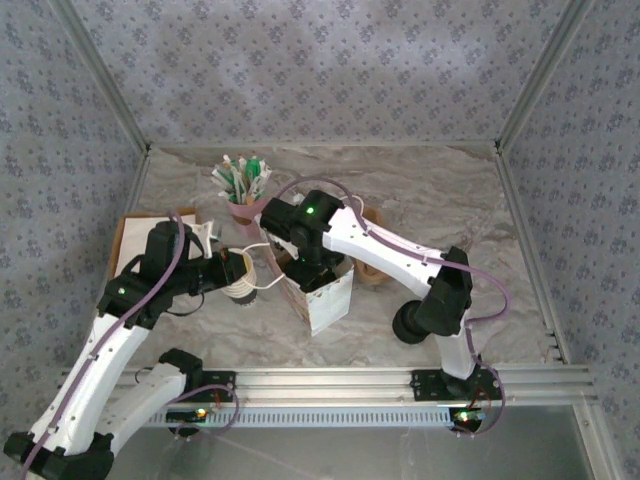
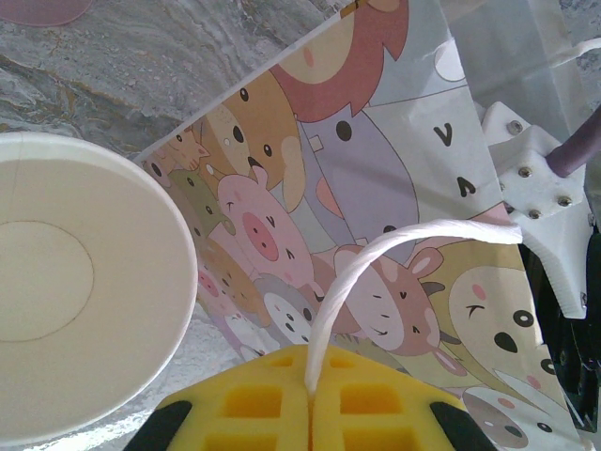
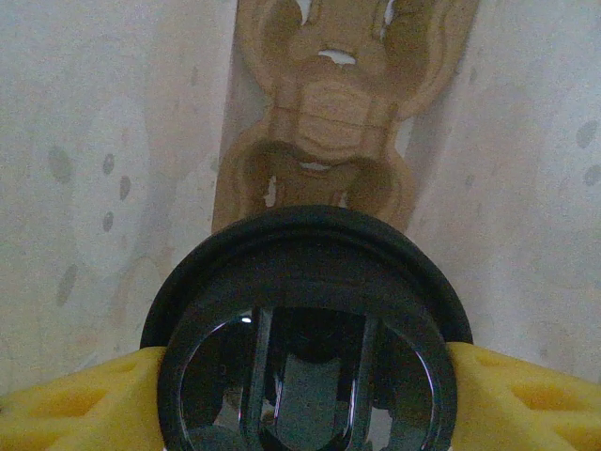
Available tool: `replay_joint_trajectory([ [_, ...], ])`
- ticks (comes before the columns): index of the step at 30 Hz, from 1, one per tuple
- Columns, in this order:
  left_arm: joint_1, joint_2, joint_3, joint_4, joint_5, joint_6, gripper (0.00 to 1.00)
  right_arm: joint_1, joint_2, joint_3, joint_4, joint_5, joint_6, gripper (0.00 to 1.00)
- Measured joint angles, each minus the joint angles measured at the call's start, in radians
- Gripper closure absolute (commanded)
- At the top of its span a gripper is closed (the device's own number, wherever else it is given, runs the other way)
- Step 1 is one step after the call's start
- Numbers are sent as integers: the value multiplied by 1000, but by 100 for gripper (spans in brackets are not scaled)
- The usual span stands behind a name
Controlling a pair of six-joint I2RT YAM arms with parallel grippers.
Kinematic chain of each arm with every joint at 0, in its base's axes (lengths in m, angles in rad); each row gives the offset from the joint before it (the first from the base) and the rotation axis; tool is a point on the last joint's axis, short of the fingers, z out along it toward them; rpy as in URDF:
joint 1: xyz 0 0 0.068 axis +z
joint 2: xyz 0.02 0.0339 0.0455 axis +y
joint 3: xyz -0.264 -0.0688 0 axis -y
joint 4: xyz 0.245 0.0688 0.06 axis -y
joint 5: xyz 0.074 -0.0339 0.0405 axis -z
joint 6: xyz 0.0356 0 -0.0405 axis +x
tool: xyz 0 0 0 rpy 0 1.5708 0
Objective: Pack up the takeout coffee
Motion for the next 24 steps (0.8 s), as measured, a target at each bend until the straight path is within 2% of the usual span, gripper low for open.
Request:
replay_joint_trajectory([
  [24,-1,21,0,3,0,0,94,0,-3,-8,7,-1,-4,29],
])
